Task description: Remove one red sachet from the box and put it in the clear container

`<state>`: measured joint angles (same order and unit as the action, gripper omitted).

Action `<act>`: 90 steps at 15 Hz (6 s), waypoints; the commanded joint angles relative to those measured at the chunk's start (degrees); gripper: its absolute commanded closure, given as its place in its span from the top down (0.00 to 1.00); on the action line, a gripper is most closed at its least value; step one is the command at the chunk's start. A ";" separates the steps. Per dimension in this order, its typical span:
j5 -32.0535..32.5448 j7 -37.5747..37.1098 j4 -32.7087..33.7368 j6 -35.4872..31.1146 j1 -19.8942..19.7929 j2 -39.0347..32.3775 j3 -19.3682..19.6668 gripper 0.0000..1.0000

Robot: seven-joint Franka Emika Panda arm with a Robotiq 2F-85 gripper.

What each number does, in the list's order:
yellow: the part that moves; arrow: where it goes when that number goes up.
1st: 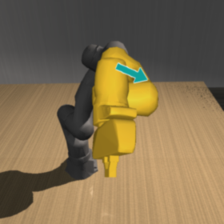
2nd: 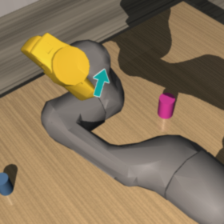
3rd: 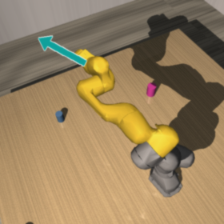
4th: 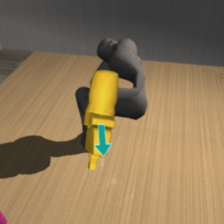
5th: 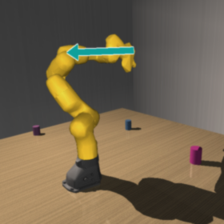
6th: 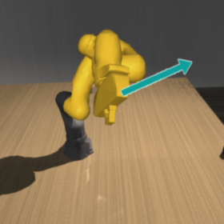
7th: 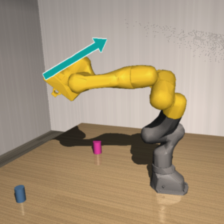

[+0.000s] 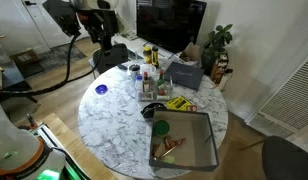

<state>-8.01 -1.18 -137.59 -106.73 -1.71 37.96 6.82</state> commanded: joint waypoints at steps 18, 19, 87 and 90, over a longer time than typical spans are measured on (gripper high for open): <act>0.98 4.73 8.89 -27.05 -11.64 -34.35 10.47 1.00; 2.12 5.57 8.91 -30.46 -12.49 -36.48 10.90 1.00; -0.30 17.54 46.52 -20.86 -29.83 -82.86 2.86 0.00; -0.85 23.23 39.62 -22.02 -30.87 -75.66 2.05 0.00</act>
<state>-8.52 16.30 -87.96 -125.95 -31.15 -46.28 10.03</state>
